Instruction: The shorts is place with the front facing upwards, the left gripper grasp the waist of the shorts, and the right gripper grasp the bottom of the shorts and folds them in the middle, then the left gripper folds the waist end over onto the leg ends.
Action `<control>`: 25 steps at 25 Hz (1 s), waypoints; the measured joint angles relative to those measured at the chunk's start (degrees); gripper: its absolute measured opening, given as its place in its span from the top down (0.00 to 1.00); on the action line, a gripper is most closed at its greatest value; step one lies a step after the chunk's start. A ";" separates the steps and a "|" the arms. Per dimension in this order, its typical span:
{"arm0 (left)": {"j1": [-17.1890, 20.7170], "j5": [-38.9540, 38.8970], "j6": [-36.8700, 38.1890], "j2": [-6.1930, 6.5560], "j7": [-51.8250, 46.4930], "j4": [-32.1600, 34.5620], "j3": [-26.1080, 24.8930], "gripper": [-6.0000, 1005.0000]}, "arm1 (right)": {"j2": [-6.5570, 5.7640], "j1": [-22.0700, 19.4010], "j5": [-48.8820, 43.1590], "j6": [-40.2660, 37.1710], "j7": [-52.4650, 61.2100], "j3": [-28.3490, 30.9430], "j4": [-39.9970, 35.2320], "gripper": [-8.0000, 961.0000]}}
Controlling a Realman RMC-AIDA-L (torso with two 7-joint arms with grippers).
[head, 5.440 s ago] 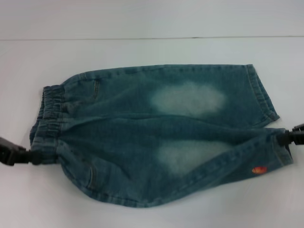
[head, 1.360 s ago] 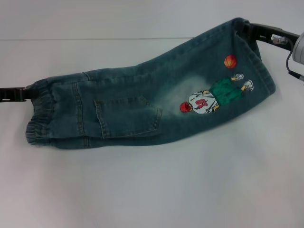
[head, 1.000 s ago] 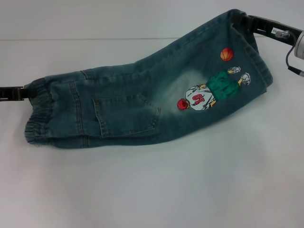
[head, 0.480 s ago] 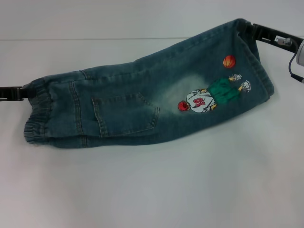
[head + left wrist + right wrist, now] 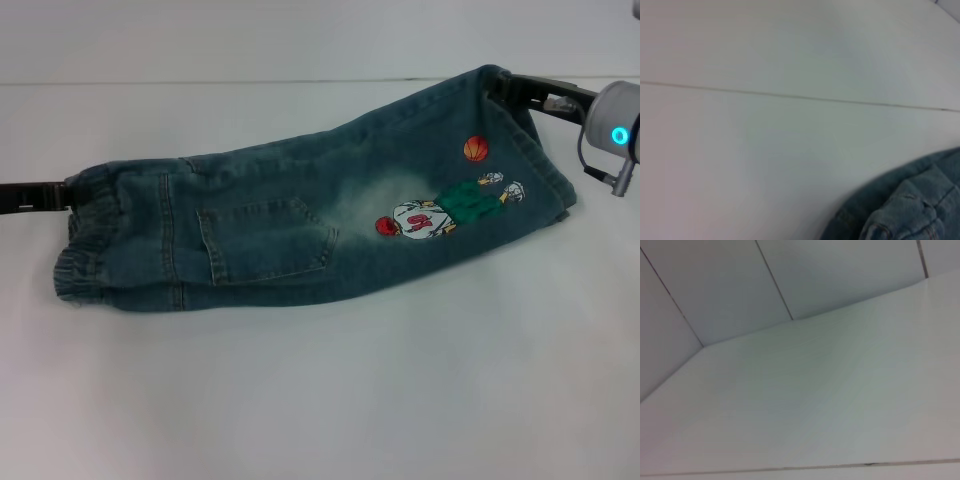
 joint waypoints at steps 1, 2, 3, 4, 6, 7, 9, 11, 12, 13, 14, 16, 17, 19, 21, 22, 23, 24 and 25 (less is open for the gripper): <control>-0.01 -0.07 -0.18 -0.04 0.08 0.00 0.00 0.95 | 0.02 0.32 0.05 0.67 -0.11 -0.32 0.34 0.94; -0.04 -0.41 -0.74 -0.24 0.33 0.00 0.01 0.95 | 0.02 0.58 0.10 1.23 -0.15 -0.53 0.53 0.94; -0.05 -0.69 -1.11 -0.33 0.47 0.00 0.03 0.95 | 0.03 0.73 0.13 1.51 -0.17 -0.56 0.67 0.94; -0.06 -1.07 -1.38 -0.41 0.66 0.00 0.04 0.95 | 0.03 0.84 0.15 1.76 -0.19 -0.58 0.79 0.94; -0.13 -1.91 -1.67 -0.44 0.79 0.07 0.09 0.95 | 0.05 0.93 0.23 1.99 -0.23 -0.53 0.93 0.94; -0.13 -2.25 -1.86 -0.45 0.81 0.13 0.18 0.95 | 0.05 0.93 0.31 2.04 -0.25 -0.41 0.94 0.94; -0.11 -2.73 -2.23 -0.41 0.82 0.20 0.46 0.94 | 0.06 0.74 1.17 2.07 -0.42 -0.12 0.85 0.94; -0.02 -2.80 -2.39 -0.32 0.83 0.15 0.61 0.94 | 0.06 0.38 3.11 1.84 -1.20 -0.01 0.73 0.94; 0.02 -2.80 -2.58 -0.29 0.83 0.06 0.62 0.94 | 0.06 0.18 4.16 1.77 -1.86 -0.01 0.74 0.94; 0.07 -2.80 -2.73 -0.28 0.84 0.01 0.62 0.94 | 0.06 0.04 5.14 1.77 -2.46 -0.01 0.79 0.94; 0.14 -2.80 -2.96 -0.27 0.84 0.00 0.61 0.94 | 0.06 -0.12 6.09 1.78 -3.06 -0.01 0.88 0.94; 0.22 -2.81 -3.27 -0.27 0.85 0.00 0.61 0.94 | 0.06 -0.28 6.90 1.98 -3.71 -0.01 0.99 0.94; 0.22 -2.81 -3.49 -0.28 0.85 0.00 0.61 0.94 | 0.06 -0.31 7.00 2.26 -3.85 -0.02 1.02 0.94; 0.24 -2.84 -4.07 -0.36 0.86 0.00 0.60 0.94 | 0.06 -0.33 7.05 3.07 -3.97 -0.03 1.09 0.94; 0.24 -3.16 -4.68 -0.40 0.86 -0.06 0.60 0.94 | 0.06 -0.33 7.11 3.73 -4.00 -0.04 1.18 0.94; 0.24 -3.39 -4.99 -0.41 0.86 -0.22 0.60 0.94 | 0.06 -0.32 7.13 3.94 -4.01 -0.08 1.20 0.94; 0.21 -3.49 -5.13 -0.42 0.86 -0.33 0.60 0.94 | 0.06 -0.27 7.14 4.11 -4.01 -0.17 1.21 0.94; 0.15 -3.50 -5.23 -0.42 0.93 -0.48 0.60 0.94 | 0.06 -0.14 7.14 4.54 -4.02 -0.40 1.30 0.94; 0.04 -3.51 -5.36 -0.43 1.08 -0.65 0.62 0.94 | 0.06 -0.14 7.14 4.54 -4.02 -0.40 1.30 0.94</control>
